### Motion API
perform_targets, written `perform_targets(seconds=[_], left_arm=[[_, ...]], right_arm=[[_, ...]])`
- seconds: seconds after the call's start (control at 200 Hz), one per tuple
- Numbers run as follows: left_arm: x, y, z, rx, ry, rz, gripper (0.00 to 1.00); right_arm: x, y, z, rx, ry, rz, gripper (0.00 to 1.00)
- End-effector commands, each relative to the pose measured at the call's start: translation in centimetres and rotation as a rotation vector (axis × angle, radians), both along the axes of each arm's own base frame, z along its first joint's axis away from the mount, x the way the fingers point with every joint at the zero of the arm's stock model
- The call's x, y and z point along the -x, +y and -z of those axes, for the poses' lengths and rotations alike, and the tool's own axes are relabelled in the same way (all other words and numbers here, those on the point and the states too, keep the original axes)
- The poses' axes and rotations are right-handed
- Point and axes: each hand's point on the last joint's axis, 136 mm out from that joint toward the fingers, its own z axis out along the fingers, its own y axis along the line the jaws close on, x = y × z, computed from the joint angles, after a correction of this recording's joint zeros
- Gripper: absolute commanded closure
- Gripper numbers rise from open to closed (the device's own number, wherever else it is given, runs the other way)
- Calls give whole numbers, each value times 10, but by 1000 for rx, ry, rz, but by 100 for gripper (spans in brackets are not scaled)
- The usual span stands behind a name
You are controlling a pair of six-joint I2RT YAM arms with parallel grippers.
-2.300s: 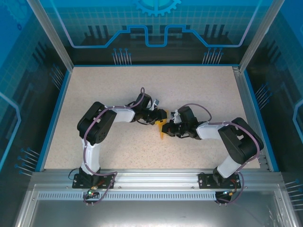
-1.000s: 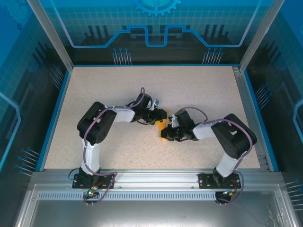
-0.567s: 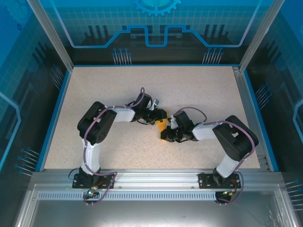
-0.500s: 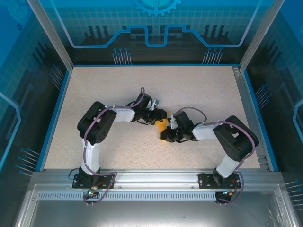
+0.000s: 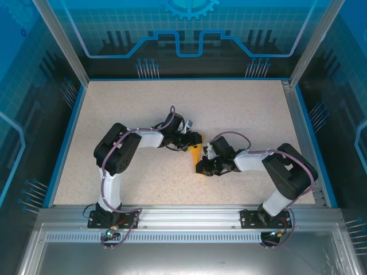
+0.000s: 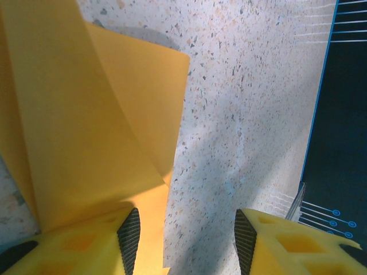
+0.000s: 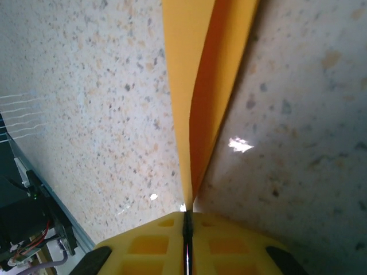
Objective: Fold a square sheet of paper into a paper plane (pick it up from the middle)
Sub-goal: Fold the wing for the fifth time at the center of the table.
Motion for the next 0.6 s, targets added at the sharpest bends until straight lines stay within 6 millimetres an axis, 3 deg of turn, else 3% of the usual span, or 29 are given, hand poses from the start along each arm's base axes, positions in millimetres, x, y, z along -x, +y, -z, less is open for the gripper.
perform_targets(seconds=[0.0, 0.165, 0.415, 0.595], left_arm=[[15, 12, 41, -92, 106, -11, 50], [15, 12, 40, -87, 107, -9, 49], [16, 12, 41, -84, 114, -11, 49], [17, 11, 40, -82, 114, -6, 49]], right_arm=[[2, 0, -20, -26, -42, 3, 90], [-23, -2, -39, -72, -120, 90, 88], [-55, 21, -31, -149, -90, 180, 88], [-56, 24, -23, -140, -80, 186, 88]])
